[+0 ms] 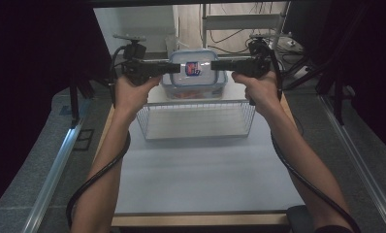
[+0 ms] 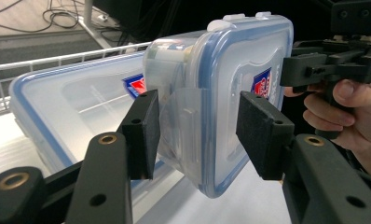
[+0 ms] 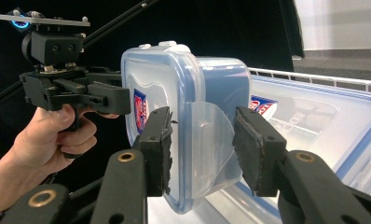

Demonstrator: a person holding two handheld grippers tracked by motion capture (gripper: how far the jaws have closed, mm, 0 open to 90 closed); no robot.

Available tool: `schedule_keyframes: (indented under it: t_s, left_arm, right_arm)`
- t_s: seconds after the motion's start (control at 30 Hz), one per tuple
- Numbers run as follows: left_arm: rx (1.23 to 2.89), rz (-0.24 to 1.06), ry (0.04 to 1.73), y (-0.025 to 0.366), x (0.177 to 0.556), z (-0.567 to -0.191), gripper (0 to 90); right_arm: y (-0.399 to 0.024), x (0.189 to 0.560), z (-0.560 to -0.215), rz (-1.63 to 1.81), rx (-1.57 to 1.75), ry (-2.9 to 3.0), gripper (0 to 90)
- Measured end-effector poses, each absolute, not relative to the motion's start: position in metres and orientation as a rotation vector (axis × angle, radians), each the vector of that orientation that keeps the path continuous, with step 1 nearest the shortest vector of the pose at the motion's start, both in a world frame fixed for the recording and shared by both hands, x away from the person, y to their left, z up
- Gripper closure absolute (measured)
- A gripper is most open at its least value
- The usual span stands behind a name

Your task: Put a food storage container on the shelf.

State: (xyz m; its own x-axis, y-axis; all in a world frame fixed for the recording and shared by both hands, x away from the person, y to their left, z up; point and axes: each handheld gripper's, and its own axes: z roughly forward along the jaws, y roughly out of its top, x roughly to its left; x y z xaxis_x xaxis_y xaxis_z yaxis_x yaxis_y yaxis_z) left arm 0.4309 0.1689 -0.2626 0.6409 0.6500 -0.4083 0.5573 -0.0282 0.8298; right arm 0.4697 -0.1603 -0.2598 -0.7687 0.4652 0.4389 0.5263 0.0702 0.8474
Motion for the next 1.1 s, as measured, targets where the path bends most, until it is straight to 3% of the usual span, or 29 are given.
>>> schedule_keyframes:
  t_s: [1.1]
  left_arm:
    - [1.635, 0.142, 1.063, 0.165, 0.443, -0.269, 47.4]
  right_arm:
    - [-0.156, 0.493, -0.266, -1.831, -1.143, -2.26, 53.4]
